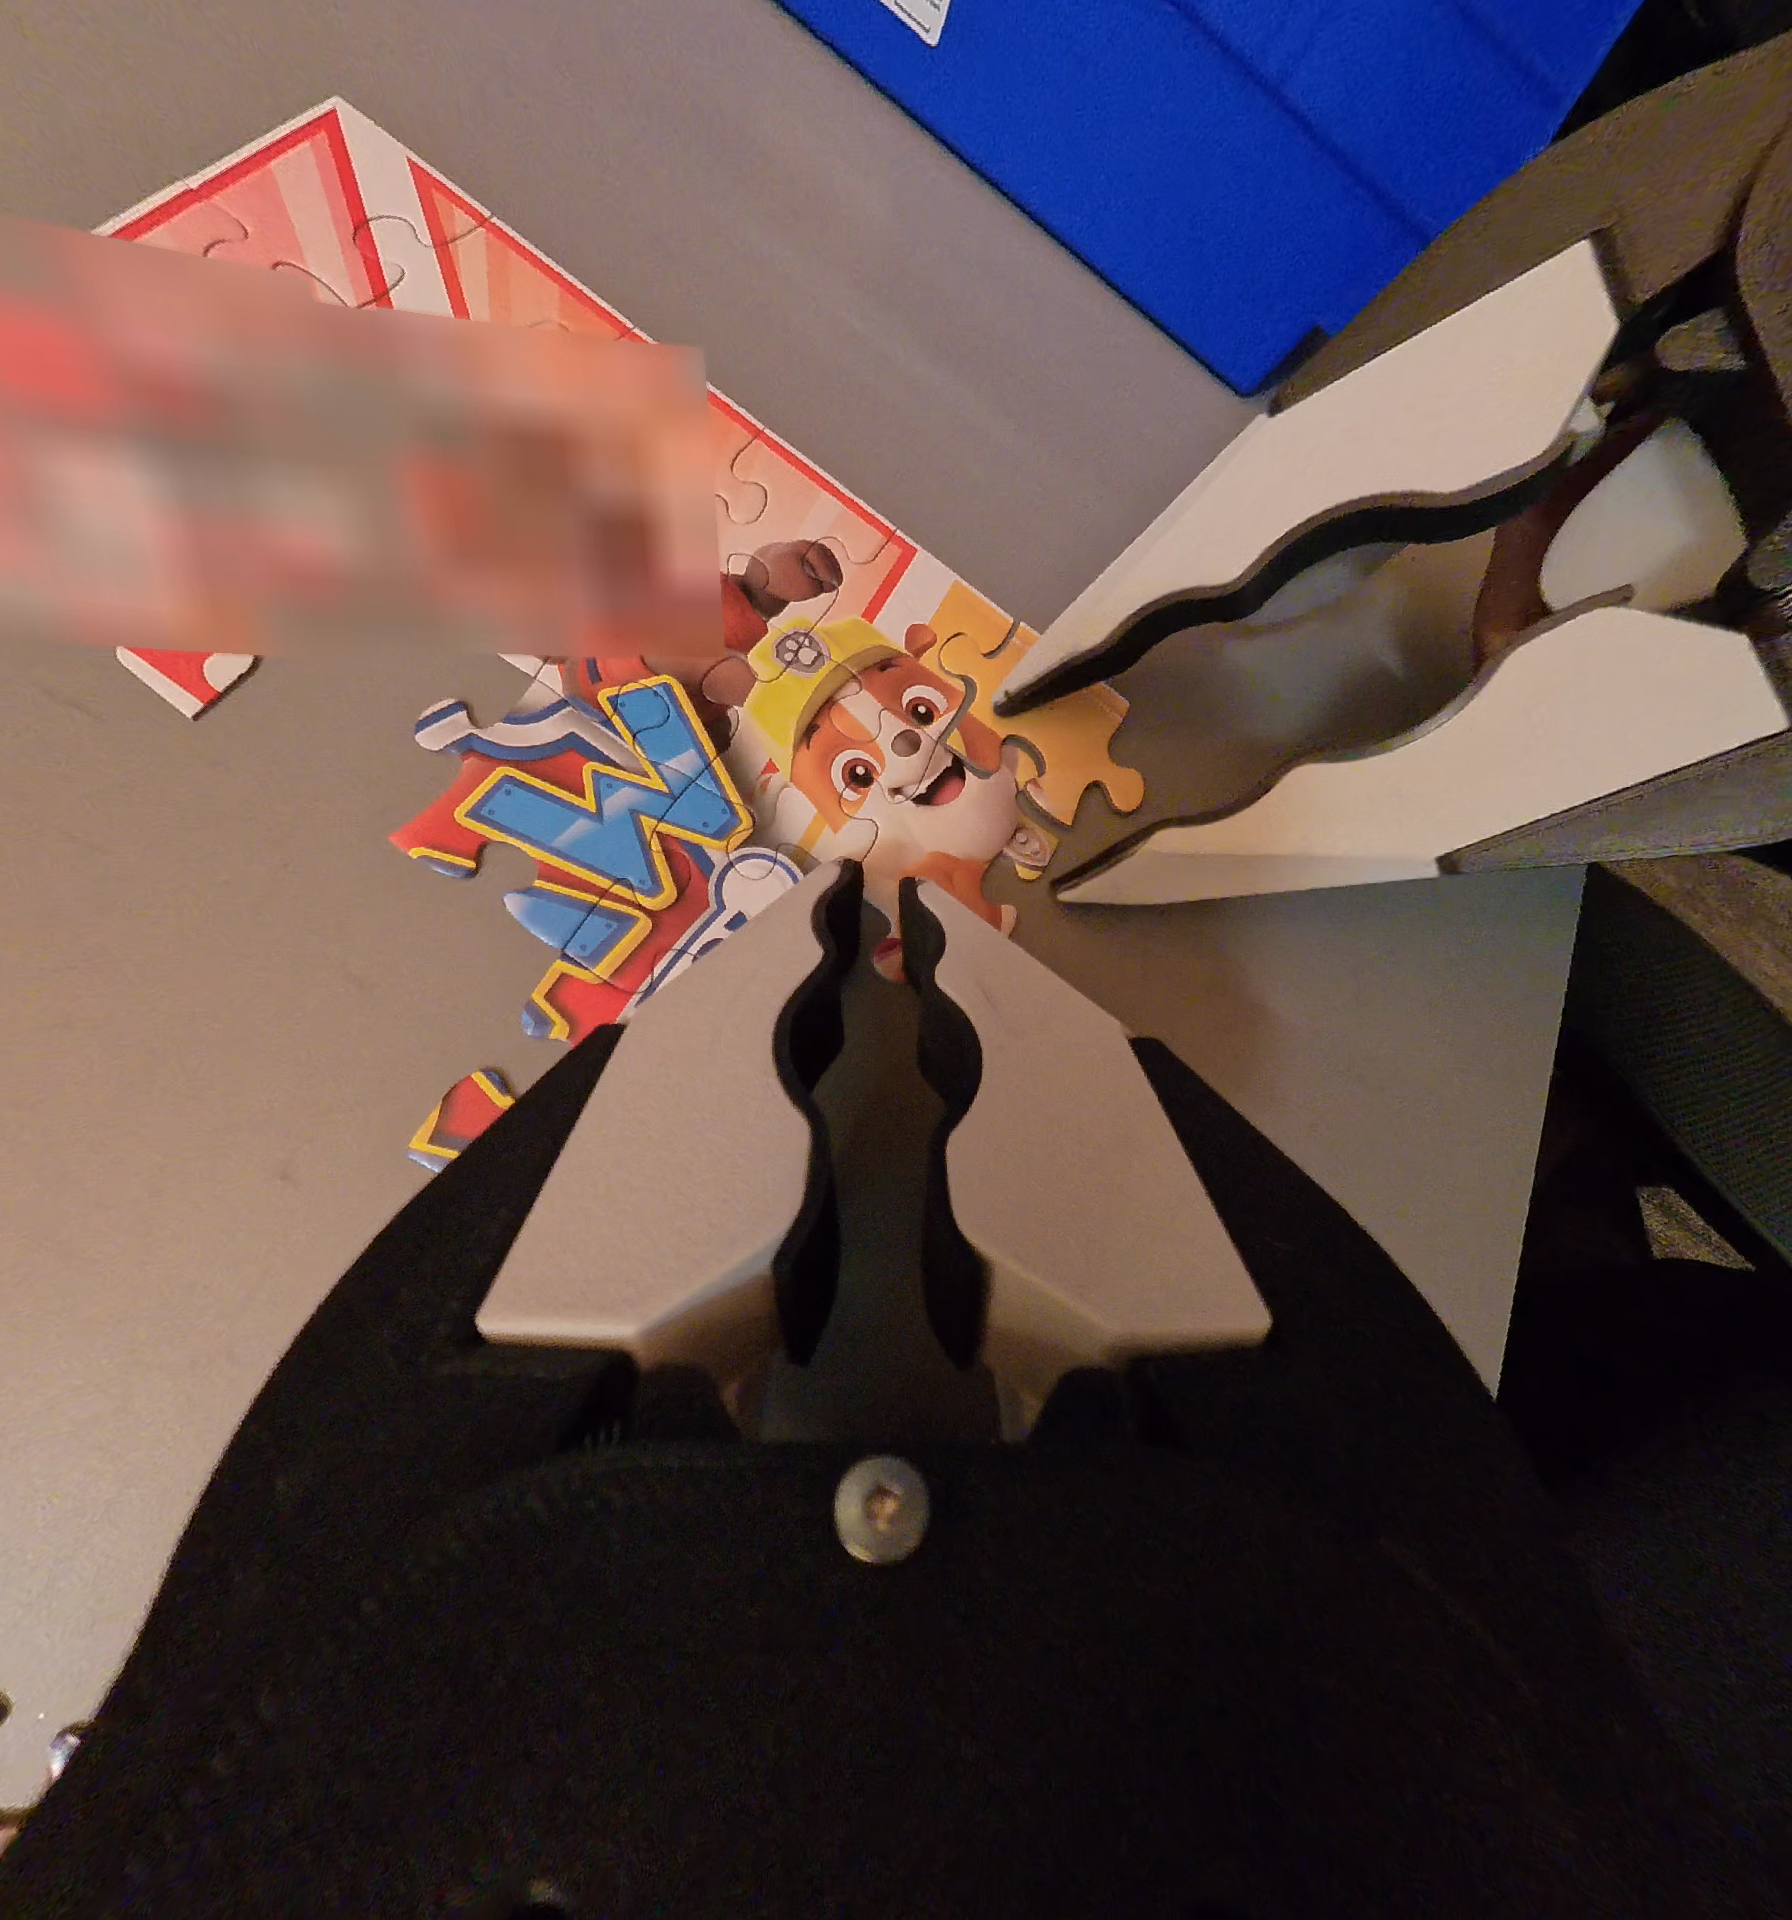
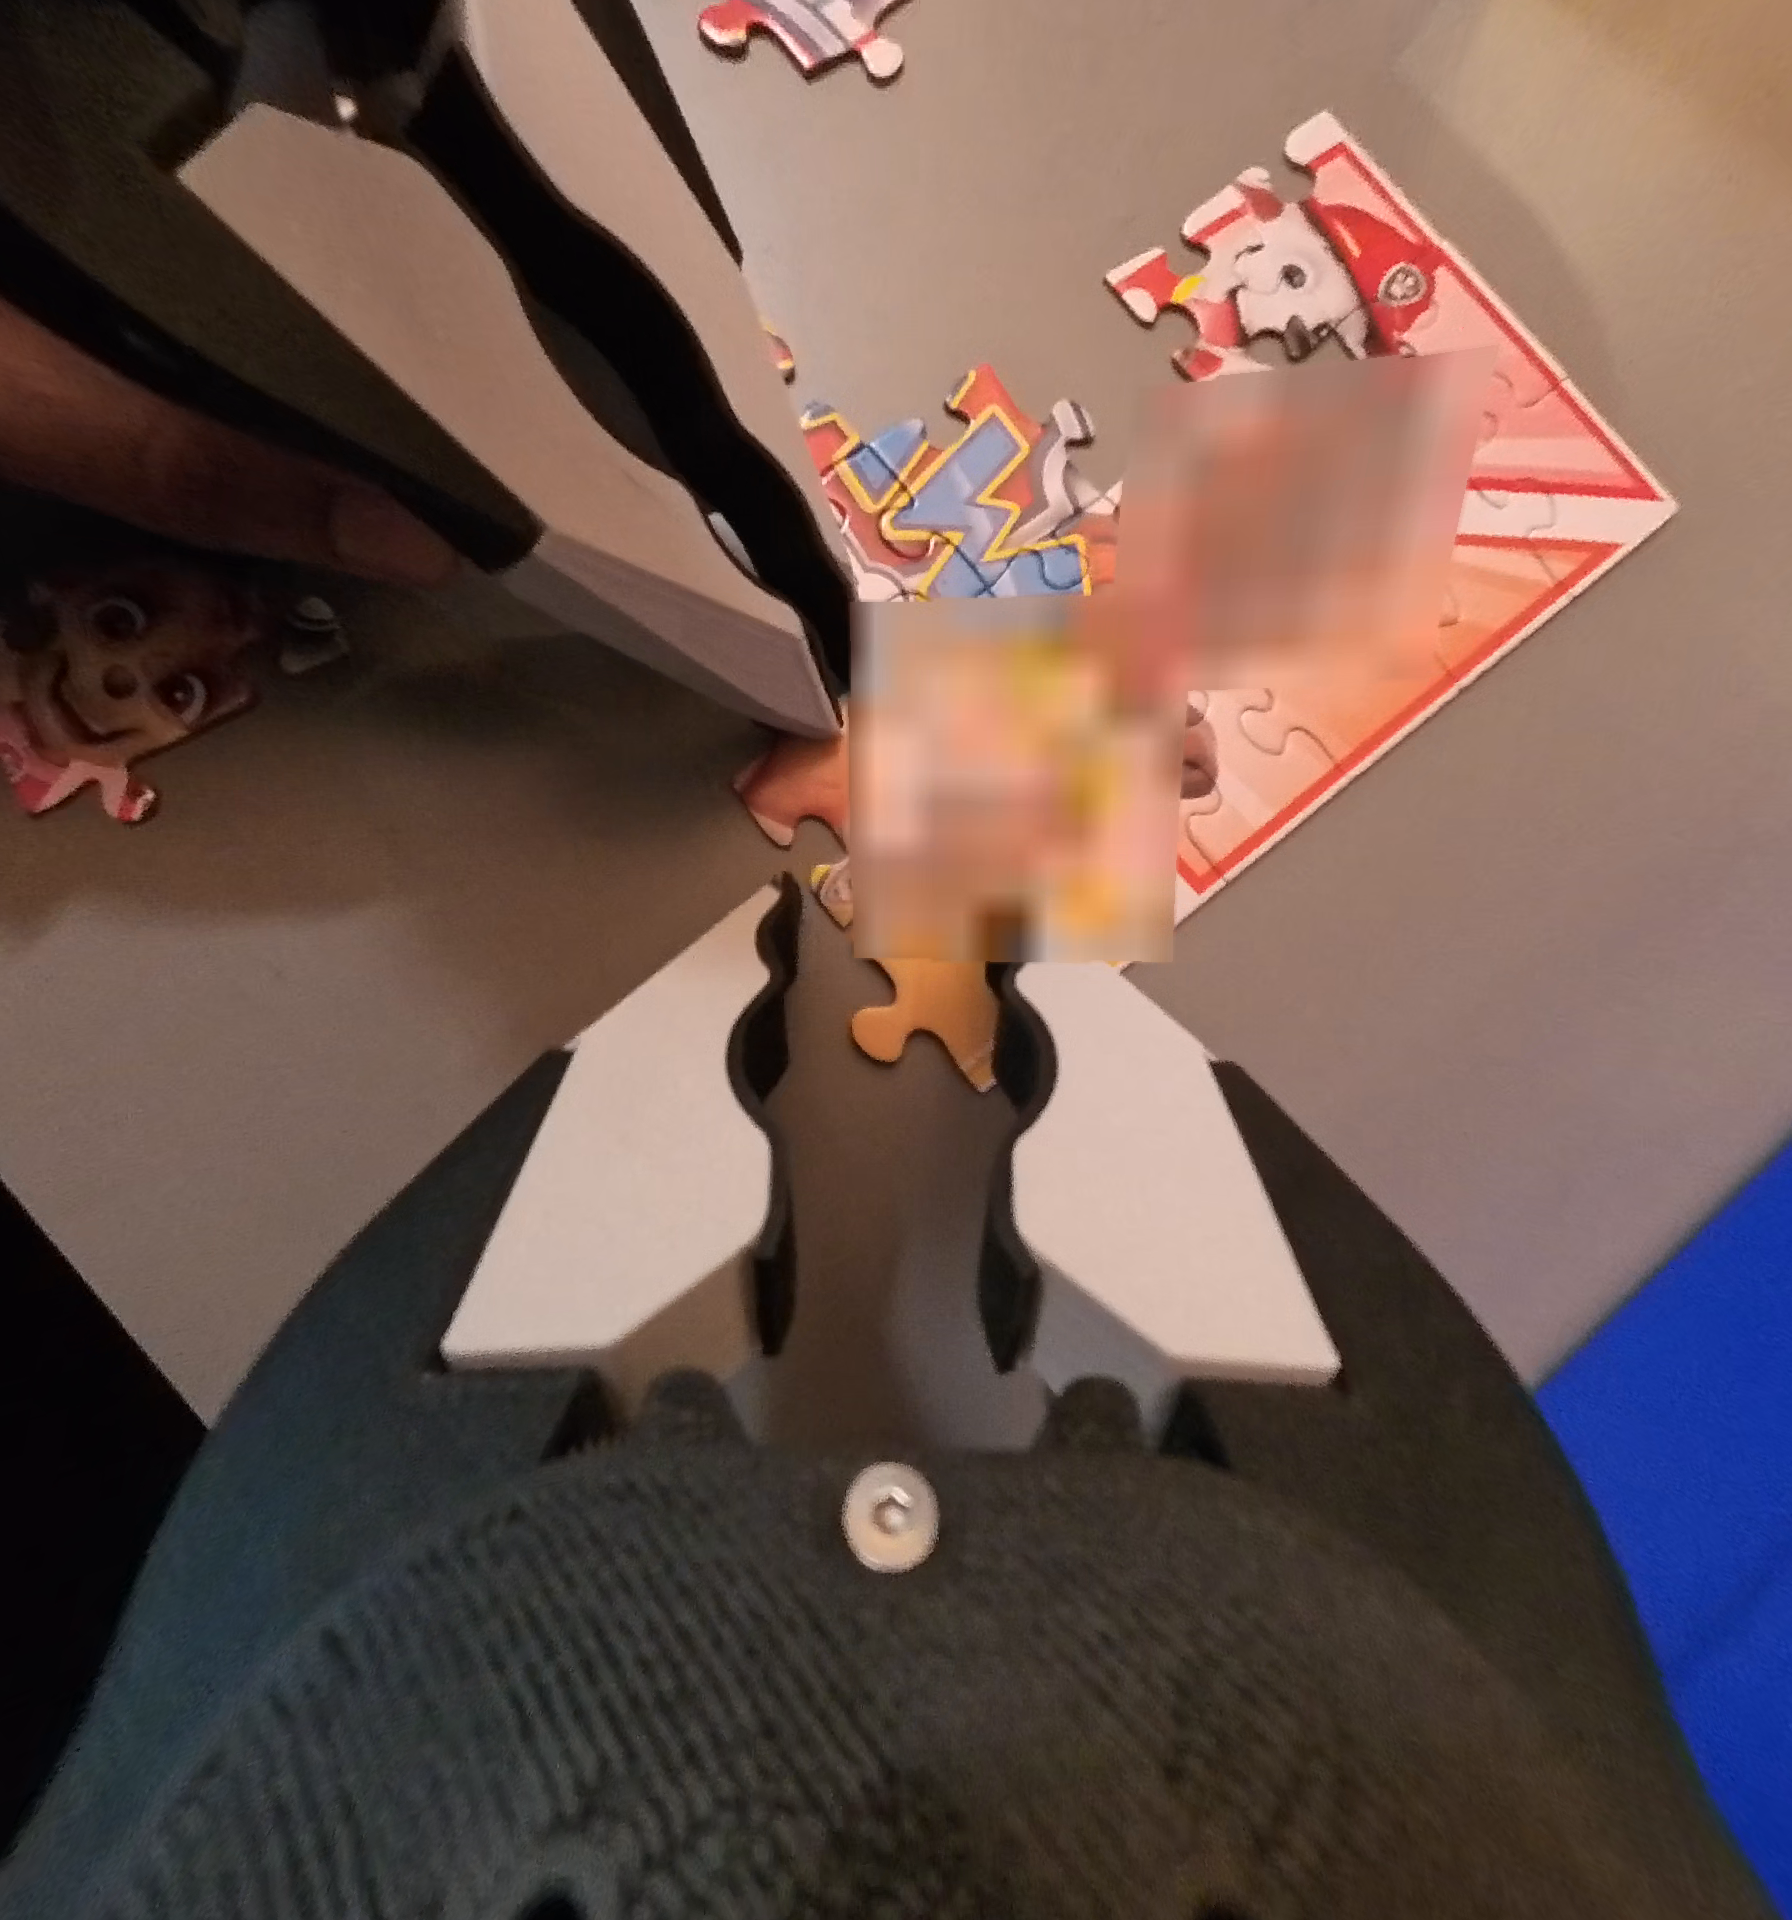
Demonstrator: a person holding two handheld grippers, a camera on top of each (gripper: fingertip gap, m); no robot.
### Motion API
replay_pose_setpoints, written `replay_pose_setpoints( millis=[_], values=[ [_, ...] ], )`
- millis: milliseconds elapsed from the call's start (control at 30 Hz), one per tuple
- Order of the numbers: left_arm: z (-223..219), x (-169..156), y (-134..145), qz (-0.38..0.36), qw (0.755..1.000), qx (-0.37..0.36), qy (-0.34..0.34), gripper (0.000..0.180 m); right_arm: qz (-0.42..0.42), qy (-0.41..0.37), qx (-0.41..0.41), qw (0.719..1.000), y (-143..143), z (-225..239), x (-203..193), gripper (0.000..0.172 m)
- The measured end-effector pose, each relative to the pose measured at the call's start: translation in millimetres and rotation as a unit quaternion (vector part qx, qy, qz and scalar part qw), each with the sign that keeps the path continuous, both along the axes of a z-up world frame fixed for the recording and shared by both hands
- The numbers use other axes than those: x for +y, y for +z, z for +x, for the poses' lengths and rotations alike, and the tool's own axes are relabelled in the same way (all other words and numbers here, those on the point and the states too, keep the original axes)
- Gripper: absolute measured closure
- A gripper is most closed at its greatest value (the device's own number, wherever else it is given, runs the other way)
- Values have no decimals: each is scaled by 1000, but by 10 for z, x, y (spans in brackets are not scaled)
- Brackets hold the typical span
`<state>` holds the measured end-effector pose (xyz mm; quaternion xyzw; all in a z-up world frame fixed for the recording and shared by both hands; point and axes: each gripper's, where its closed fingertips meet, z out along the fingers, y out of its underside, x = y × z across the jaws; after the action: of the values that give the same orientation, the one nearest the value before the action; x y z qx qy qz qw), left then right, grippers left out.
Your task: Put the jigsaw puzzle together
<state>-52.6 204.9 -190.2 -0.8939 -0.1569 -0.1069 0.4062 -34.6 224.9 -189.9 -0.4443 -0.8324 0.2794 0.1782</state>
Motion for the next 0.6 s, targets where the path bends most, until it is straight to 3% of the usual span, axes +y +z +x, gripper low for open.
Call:
replay_pose_setpoints(
  millis=[400,600],
  values=[
    [-2,0,-2,1,1000,-3,0,177,23,25,6,999,11,-8,26,135],
    [-2,1,-4,0,1000,-2,1,177,14,53,3,999,-5,-45,13,123]
  ],
)
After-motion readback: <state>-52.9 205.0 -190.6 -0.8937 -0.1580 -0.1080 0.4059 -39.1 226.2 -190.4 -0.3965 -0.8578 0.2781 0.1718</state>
